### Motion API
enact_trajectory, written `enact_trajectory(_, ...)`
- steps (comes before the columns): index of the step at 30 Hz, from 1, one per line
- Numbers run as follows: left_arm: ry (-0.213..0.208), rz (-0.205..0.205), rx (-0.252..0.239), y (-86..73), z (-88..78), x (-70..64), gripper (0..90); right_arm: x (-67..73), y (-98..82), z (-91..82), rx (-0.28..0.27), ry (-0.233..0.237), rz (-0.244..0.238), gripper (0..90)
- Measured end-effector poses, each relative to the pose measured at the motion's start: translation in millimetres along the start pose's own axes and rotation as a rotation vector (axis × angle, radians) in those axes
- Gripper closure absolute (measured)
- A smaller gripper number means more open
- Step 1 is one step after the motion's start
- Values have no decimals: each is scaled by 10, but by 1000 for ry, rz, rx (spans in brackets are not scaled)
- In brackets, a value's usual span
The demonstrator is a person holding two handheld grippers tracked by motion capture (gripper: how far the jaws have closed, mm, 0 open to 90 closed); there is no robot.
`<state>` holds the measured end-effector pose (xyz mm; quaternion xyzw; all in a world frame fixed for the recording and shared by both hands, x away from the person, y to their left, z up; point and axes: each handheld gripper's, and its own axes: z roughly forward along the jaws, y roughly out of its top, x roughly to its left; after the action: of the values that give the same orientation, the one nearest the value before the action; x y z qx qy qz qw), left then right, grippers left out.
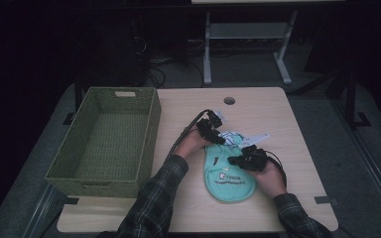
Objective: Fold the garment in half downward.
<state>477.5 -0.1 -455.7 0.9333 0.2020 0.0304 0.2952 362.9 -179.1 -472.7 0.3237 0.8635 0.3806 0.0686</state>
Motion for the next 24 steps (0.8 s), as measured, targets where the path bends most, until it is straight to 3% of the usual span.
enact_trajectory(3, -17, -11, 5, 1, -5, -3, 771, 4, 3, -2, 3, 2, 10, 899)
enact_trajectory(8, -10, -54, -20, -37, -43, -21, 796, -1, 4, -3, 4, 3, 10, 899)
enact_trajectory(11, 4, -58, -37, -63, -106, -41, 799, -8, 8, -3, 10, 9, 12, 899)
enact_trajectory(16, 25, -48, -87, -56, -305, -106, 800, -20, 26, 1, 21, 13, 12, 899)
enact_trajectory(18, 37, -24, -94, -39, -401, -141, 800, -24, 39, 3, 26, 14, 23, 900)
enact_trajectory(24, 54, -10, -140, 8, -628, -314, 800, -45, 83, 30, 32, 3, 20, 899)
